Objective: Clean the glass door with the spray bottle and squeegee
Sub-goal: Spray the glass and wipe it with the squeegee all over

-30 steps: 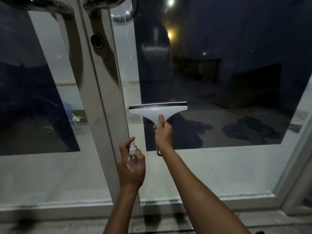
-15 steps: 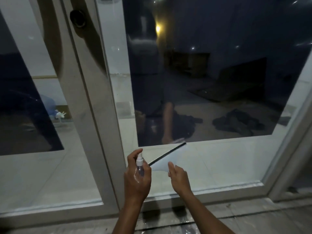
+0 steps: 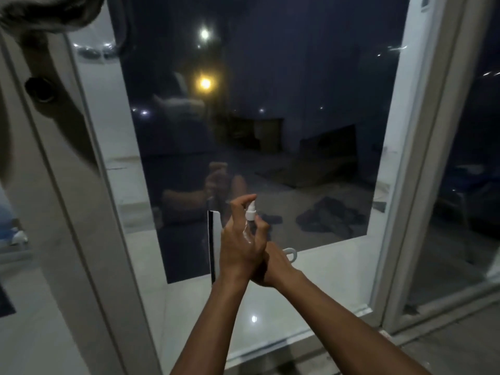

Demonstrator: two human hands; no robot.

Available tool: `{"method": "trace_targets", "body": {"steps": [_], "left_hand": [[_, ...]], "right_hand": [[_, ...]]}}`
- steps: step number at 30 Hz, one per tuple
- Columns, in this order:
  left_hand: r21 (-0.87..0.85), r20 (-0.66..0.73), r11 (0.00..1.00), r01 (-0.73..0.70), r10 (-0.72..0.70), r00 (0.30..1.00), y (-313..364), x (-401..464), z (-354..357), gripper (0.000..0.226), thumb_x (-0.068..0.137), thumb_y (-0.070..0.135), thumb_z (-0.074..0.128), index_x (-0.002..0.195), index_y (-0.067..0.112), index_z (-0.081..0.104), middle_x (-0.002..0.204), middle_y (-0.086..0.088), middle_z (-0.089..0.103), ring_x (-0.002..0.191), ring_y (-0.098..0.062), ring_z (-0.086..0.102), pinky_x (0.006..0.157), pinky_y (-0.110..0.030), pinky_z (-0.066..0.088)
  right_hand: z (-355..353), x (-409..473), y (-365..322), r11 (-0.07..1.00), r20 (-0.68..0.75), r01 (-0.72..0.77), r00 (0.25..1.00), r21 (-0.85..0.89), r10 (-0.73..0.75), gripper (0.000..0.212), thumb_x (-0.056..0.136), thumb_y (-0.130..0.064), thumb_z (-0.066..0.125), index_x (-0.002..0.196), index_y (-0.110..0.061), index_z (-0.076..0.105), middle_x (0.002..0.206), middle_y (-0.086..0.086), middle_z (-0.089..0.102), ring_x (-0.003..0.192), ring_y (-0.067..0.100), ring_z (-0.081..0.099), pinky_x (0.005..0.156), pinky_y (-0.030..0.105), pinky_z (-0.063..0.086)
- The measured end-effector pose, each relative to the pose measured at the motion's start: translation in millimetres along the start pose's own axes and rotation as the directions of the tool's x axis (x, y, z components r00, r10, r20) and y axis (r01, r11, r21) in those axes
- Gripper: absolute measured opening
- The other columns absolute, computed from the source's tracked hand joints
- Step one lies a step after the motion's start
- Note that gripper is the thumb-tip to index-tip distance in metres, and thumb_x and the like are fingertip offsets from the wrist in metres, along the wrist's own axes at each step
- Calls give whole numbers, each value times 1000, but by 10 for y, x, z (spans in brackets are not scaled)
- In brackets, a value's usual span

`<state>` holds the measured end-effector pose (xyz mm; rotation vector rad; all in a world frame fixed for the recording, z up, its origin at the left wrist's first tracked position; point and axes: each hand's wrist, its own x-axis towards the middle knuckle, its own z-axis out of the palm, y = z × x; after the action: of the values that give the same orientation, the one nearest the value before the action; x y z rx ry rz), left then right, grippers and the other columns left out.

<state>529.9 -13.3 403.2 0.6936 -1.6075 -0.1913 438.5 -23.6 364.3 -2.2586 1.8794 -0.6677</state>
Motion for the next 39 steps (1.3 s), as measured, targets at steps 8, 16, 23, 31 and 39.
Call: {"method": "trace_targets", "body": {"steps": [8, 16, 23, 31, 39], "left_hand": [[-77, -15, 997, -28, 27, 1000, 101, 150, 185, 34, 97, 28, 53, 129, 26, 42, 95, 29, 57, 84, -3, 66, 65, -11, 54], [-70, -22, 997, -33, 32, 999, 13, 160, 133, 37, 97, 36, 49, 132, 34, 38, 100, 9, 61, 85, -6, 67, 63, -16, 56], [-44, 19, 999, -12, 13, 1000, -116, 73, 115, 37, 97, 39, 48, 132, 32, 39, 93, 9, 60, 82, -1, 66, 63, -9, 50], [-25, 40, 999, 22, -21, 999, -260, 25, 261, 36, 96, 35, 49, 131, 31, 43, 82, 13, 58, 67, -12, 63, 55, -16, 50], [5, 73, 999, 46, -46, 996, -223, -97, 352, 39, 97, 25, 51, 129, 43, 39, 78, 11, 58, 65, -12, 62, 56, -17, 50]], "right_hand": [[-184, 85, 252, 997, -102, 2, 995, -71, -9, 16, 98, -29, 59, 102, -15, 66, 101, 10, 71, 80, 19, 62, 81, 33, 52], [-576, 278, 620, 994, -301, 39, 951, -105, -69, 85, 81, -88, 1, 60, -24, 52, 56, -9, 53, 50, 8, 51, 53, 24, 32], [-920, 496, 829, 967, -297, -22, 953, -256, -57, 72, 88, -82, 17, 56, -25, 47, 55, -3, 51, 50, 13, 50, 60, 30, 38], [-1103, 510, 1335, 914, -285, -85, 958, -396, -34, 87, 79, -88, 0, 60, -24, 54, 61, -3, 57, 57, 15, 54, 64, 34, 42], [-939, -55, 2269, 895, -374, -391, 879, -212, 296, 80, 86, -84, 10, 67, -27, 62, 75, -1, 65, 66, 17, 58, 67, 33, 46]]}}
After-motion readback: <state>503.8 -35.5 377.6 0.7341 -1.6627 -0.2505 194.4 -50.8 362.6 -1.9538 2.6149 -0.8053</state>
